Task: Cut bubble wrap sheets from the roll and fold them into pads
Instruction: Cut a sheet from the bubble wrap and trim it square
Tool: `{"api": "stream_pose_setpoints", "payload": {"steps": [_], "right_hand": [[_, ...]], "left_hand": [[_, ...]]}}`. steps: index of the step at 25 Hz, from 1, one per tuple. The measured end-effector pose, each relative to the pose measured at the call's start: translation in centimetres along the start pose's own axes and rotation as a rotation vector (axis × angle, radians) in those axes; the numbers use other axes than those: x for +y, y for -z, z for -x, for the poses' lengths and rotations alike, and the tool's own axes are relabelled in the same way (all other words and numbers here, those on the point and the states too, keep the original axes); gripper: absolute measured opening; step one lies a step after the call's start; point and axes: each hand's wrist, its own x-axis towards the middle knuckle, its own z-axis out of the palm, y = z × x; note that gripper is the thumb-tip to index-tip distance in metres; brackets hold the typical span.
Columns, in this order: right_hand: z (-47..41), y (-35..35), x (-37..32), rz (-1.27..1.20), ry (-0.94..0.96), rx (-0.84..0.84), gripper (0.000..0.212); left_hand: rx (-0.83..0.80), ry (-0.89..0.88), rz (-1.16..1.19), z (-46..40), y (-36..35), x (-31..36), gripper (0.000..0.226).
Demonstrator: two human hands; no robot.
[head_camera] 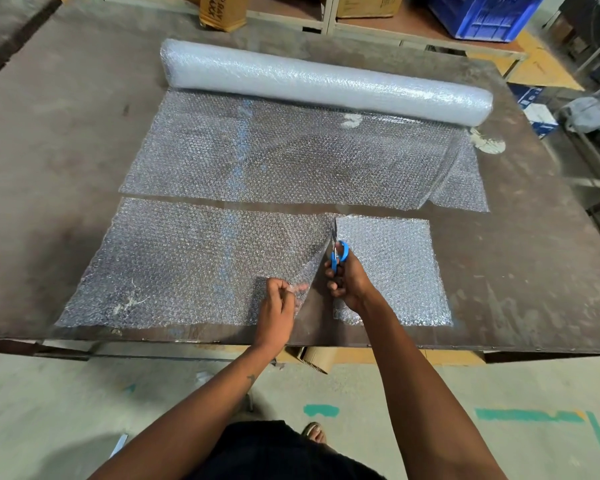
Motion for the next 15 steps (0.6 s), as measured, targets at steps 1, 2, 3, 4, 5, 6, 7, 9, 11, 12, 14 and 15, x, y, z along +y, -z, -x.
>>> {"api": "stream_pose_setpoints", "payload": {"steps": [1,2,3,4,5,6,7,9,11,12,14,15], "right_hand": [[-0.11,-0.01,-0.07,0.0,0.007,-0.011,0.056],[-0.27,0.03,-0.07,-0.002,0.012,-0.018,0.056],[-0.37,0.11,-0.1,-0.004,0.02,-0.023,0.055],[-0.5,0.21,-0.08,-0.002,0.033,-0.023,0.053],[-0.59,0.28,-0.04,0.006,0.047,-0.02,0.051],[-0.67,0.37,0.02,0.017,0.058,-0.014,0.048],[-0.69,0.49,0.1,0.025,0.063,-0.004,0.046],[-0.71,0.71,0.2,0.031,0.06,0.007,0.043],[-0.61,0.67,0.08,0.023,0.044,0.002,0.046],[-0.57,0.57,-0.04,0.01,0.03,0.0,0.049],[-0.62,0.4,-0.3,-0.011,0.005,-0.006,0.057],[-0.73,0.33,-0.46,-0.012,0.007,-0.013,0.059]], "left_hand": [[-0.006,-0.007,-0.007,-0.01,0.01,-0.08,0.005],[-0.013,-0.015,-0.012,-0.02,0.03,-0.11,0.005],[-0.021,-0.029,-0.016,-0.04,0.02,-0.14,0.006],[-0.027,-0.038,-0.022,-0.05,0.03,-0.13,0.006],[-0.029,-0.044,-0.024,-0.08,0.05,-0.17,0.006],[-0.029,-0.041,-0.022,-0.15,0.06,-0.24,0.007],[-0.029,-0.038,-0.019,-0.23,0.03,-0.37,0.007],[-0.028,-0.033,-0.014,-0.32,-0.03,-0.47,0.007],[-0.035,-0.032,-0.014,-0.33,-0.07,-0.57,0.006],[-0.039,-0.029,-0.018,-0.34,-0.04,-0.62,0.005],[-0.039,-0.034,-0.024,-0.32,-0.04,-0.72,0.005],[-0.038,-0.037,-0.028,-0.26,-0.02,-0.66,0.006]]}}
